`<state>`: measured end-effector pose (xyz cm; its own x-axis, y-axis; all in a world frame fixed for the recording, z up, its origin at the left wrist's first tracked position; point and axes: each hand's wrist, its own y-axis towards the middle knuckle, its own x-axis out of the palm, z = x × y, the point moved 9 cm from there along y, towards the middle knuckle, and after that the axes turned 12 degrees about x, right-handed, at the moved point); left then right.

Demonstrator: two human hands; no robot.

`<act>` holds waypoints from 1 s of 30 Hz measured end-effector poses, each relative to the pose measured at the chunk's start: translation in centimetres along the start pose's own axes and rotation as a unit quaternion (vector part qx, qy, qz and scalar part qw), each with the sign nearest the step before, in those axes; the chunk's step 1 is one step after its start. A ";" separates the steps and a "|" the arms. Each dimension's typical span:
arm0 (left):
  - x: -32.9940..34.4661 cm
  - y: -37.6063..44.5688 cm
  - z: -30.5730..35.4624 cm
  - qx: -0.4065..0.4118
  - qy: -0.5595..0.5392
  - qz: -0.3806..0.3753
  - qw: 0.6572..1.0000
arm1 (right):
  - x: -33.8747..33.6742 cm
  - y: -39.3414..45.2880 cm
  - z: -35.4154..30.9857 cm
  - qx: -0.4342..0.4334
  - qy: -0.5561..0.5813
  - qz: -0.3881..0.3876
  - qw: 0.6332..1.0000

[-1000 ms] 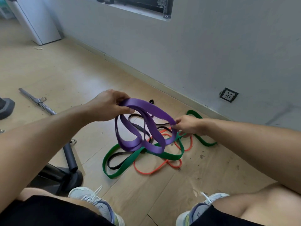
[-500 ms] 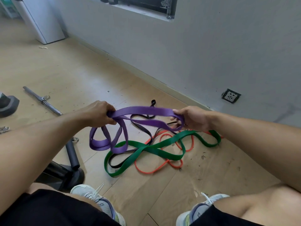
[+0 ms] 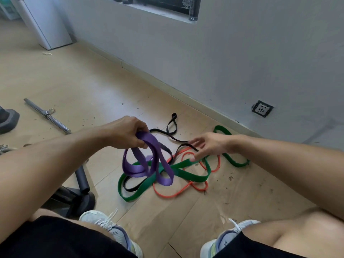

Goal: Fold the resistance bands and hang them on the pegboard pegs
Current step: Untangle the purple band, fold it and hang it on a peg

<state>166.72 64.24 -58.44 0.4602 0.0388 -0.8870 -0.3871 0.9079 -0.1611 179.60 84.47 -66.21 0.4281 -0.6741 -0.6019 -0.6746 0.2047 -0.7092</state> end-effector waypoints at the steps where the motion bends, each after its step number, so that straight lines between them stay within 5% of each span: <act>1: 0.1 0.2 0.7 0.009 0.001 -0.002 1.000 | 0.1 -0.4 -1.5 -0.035 0.012 0.016 0.999; 6: -0.5 1.0 3.5 0.038 -0.007 0.020 0.999 | 1.1 -2.1 -7.7 -0.137 0.048 0.050 0.988; 14: -1.4 0.9 4.2 0.021 -0.089 0.060 0.994 | 0.0 -2.4 -8.0 -0.148 0.067 0.131 0.978; 25: -2.1 0.6 3.8 0.004 -0.219 0.115 0.969 | -1.0 -2.5 -7.2 -0.172 0.187 0.098 0.962; 30: -2.9 0.5 4.6 0.023 -0.323 0.174 0.930 | 0.0 -2.5 -7.9 -0.171 0.232 0.079 0.954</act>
<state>168.87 66.49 -53.93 0.7038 0.5628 -0.4335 -0.5745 0.8098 0.1188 176.52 78.34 -61.45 0.0454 -0.9118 -0.4081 -0.8995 0.1403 -0.4137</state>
